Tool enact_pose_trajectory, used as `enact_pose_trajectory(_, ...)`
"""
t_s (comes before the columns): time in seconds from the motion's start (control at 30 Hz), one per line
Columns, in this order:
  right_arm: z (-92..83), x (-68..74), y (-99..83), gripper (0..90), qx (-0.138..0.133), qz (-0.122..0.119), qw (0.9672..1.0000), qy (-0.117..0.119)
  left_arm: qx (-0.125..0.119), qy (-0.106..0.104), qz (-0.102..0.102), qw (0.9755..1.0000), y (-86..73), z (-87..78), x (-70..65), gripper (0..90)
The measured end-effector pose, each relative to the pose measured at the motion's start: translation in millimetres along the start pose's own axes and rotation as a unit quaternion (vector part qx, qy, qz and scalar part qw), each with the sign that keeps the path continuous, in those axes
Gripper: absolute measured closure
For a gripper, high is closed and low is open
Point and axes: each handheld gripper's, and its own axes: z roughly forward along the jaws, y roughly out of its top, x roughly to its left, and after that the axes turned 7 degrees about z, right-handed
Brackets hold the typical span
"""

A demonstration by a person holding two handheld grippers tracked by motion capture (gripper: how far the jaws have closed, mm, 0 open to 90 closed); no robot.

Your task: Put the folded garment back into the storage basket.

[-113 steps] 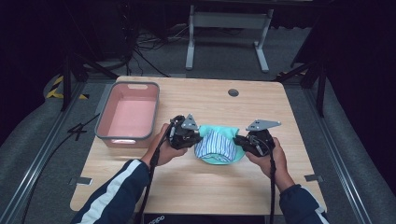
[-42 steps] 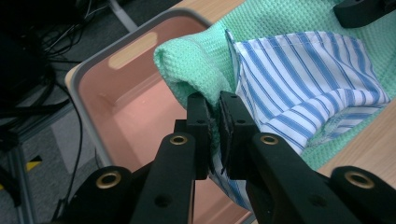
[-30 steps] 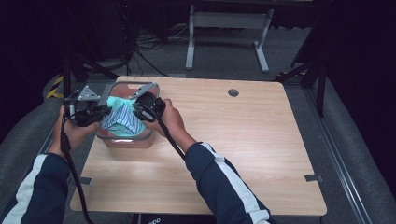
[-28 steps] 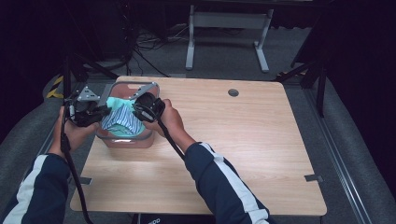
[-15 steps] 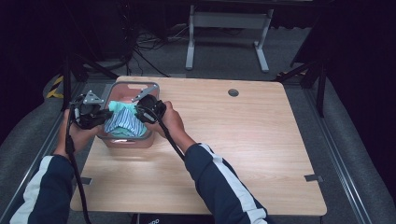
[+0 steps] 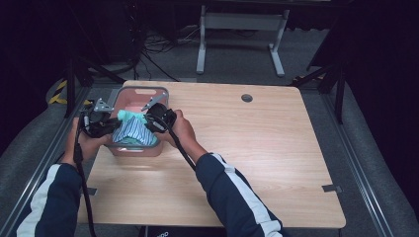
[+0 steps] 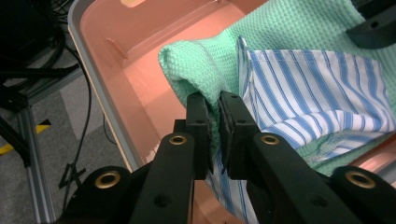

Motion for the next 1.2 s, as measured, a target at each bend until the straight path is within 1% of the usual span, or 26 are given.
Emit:
enact_pose_trajectory(0.07,2.5,0.5,-1.1,81.3,0.004,0.000,1.0000,0.002,0.005,0.006,0.002,1.0000,-1.2,1.2,-0.5,81.6)
enact_pose_trajectory(0.1,3.4,0.9,-1.7,81.8,0.006,-0.001,1.0000,0.002,0.014,0.010,0.005,0.9998,-1.1,1.5,-0.5,80.7)
enact_pose_trajectory(0.2,6.2,0.1,-3.2,82.0,0.010,-0.003,0.9999,0.000,0.009,0.010,-0.004,0.9999,-1.9,6.8,-1.8,79.8)
enact_pose_trajectory(0.23,6.1,-0.4,-3.8,81.4,0.010,-0.001,1.0000,0.000,0.007,0.011,-0.005,0.9999,-1.9,7.7,-1.6,78.1)
enact_pose_trajectory(0.27,5.0,-1.4,-4.5,80.7,0.008,0.000,1.0000,0.000,0.008,0.019,-0.006,0.9998,-1.4,7.3,-1.5,72.7)
enact_pose_trajectory(0.3,4.3,-1.6,-4.8,80.4,0.007,0.000,1.0000,0.000,0.011,0.020,-0.006,0.9997,-1.3,6.1,-0.8,70.8)
enact_pose_trajectory(0.33,3.4,-2.0,-5.1,79.9,0.007,0.000,1.0000,-0.001,0.006,0.022,-0.012,0.9997,-2.1,5.7,-0.9,69.7)
enact_pose_trajectory(0.37,3.4,-2.0,-5.1,79.9,0.007,0.000,1.0000,-0.001,0.006,0.022,-0.012,0.9997,-2.1,5.7,-0.9,67.2)
enact_pose_trajectory(0.4,2.7,-2.8,-5.5,79.3,0.005,-0.003,1.0000,-0.003,0.006,0.024,-0.017,0.9995,-2.8,4.1,-0.2,67.2)
enact_pose_trajectory(0.43,2.0,-3.1,-6.1,78.5,0.004,0.000,1.0000,0.000,0.003,0.034,-0.022,0.9992,-3.7,2.6,0.5,62.3)
enact_pose_trajectory(0.47,1.3,-3.7,-7.1,78.2,0.005,0.000,1.0000,-0.003,0.002,0.040,-0.026,0.9989,-4.4,0.5,1.2,55.3)
enact_pose_trajectory(0.5,1.2,-4.2,-8.1,77.9,0.004,-0.001,1.0000,-0.002,-0.005,0.041,-0.030,0.9987,-5.5,-1.3,2.1,52.2)
enact_pose_trajectory(0.53,0.6,-4.5,-9.1,77.4,0.005,0.001,1.0000,-0.001,-0.009,0.040,-0.032,0.9986,-5.9,-2.7,2.7,50.4)
enact_pose_trajectory(0.57,-0.7,-5.1,-10.7,76.6,0.003,0.000,1.0000,-0.001,-0.015,0.039,-0.038,0.9984,-5.9,-5.6,2.1,44.7)
enact_pose_trajectory(0.6,-0.7,-5.1,-10.7,76.6,0.003,0.000,1.0000,-0.001,-0.015,0.039,-0.038,0.9984,-5.9,-5.6,2.1,41.8)
enact_pose_trajectory(0.63,-2.8,-5.9,-12.1,76.0,0.001,0.002,1.0000,-0.001,-0.021,0.029,-0.033,0.9988,-4.6,-8.0,-0.1,40.1)
enact_pose_trajectory(0.67,-3.9,-6.2,-12.6,76.0,-0.002,0.001,1.0000,-0.003,-0.025,0.028,-0.032,0.9988,-4.0,-7.9,-2.1,39.7)
enact_pose_trajectory(0.73,-5.1,-6.4,-12.9,75.9,-0.002,0.001,1.0000,-0.004,-0.025,0.031,-0.028,0.9988,-2.6,-8.3,-4.5,38.5)
enact_pose_trajectory(0.8,-8.3,-7.0,-14.1,75.3,-0.003,-0.001,1.0000,-0.004,-0.027,0.029,-0.019,0.9990,0.5,-9.0,-8.9,38.0)
enact_pose_trajectory(0.93,-14.6,-9.3,-15.6,75.0,-0.005,-0.005,0.9999,-0.009,-0.027,0.024,-0.011,0.9993,5.7,-7.5,-15.8,38.1)
enact_pose_trajectory(0.97,-16.3,-9.8,-15.8,75.0,-0.004,-0.006,0.9999,-0.011,-0.025,0.024,-0.012,0.9994,7.3,-7.0,-18.4,38.0)
enact_pose_trajectory(1.0,-19.0,-11.1,-16.0,74.9,-0.005,-0.008,0.9999,-0.012,-0.031,0.019,-0.013,0.9992,8.1,-5.7,-19.7,38.0)
enact_pose_trajectory(1.03,-21.6,-12.2,-16.3,74.5,-0.006,-0.008,0.9999,-0.013,-0.029,0.018,-0.009,0.9994,9.2,-5.4,-20.3,37.9)
enact_pose_trajectory(1.07,-24.0,-13.4,-16.6,74.1,-0.007,-0.010,0.9998,-0.016,-0.029,0.019,-0.016,0.9993,9.7,-4.1,-22.8,37.9)
enact_pose_trajectory(1.1,-26.1,-14.5,-17.0,73.9,-0.007,-0.011,0.9998,-0.016,-0.027,0.018,-0.010,0.9994,10.6,-3.6,-23.1,37.4)
enact_pose_trajectory(1.2,-29.9,-16.7,-17.9,73.1,-0.006,-0.012,0.9997,-0.020,-0.029,0.017,-0.011,0.9994,12.0,-3.9,-25.3,37.1)
